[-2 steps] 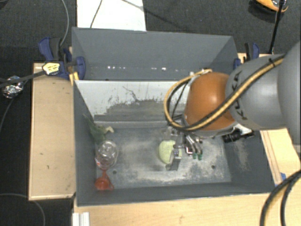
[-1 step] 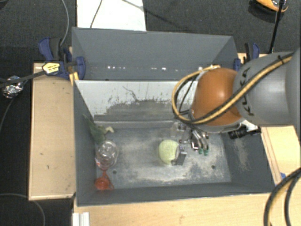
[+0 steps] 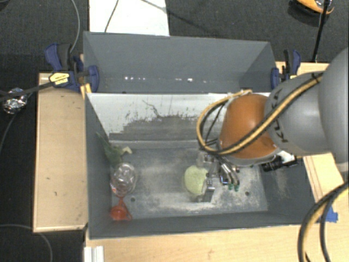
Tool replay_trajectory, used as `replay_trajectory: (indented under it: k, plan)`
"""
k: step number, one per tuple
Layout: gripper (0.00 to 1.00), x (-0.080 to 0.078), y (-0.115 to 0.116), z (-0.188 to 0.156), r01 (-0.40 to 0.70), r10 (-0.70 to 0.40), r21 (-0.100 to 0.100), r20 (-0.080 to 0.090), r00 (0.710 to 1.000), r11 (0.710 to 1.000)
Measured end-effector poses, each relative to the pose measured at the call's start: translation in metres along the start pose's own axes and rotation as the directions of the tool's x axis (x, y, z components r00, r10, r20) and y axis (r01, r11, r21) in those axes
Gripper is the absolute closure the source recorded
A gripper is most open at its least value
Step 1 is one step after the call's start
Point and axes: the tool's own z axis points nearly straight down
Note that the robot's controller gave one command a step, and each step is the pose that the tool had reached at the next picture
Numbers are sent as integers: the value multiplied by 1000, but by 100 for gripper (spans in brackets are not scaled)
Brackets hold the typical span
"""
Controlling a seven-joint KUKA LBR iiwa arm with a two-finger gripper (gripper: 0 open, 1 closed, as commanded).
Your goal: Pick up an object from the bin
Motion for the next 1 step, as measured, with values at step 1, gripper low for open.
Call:
replay_trajectory:
  k: [1]
  plan:
    - [100, 1, 15, -1, -51, 51, -1, 11, 999, 999]
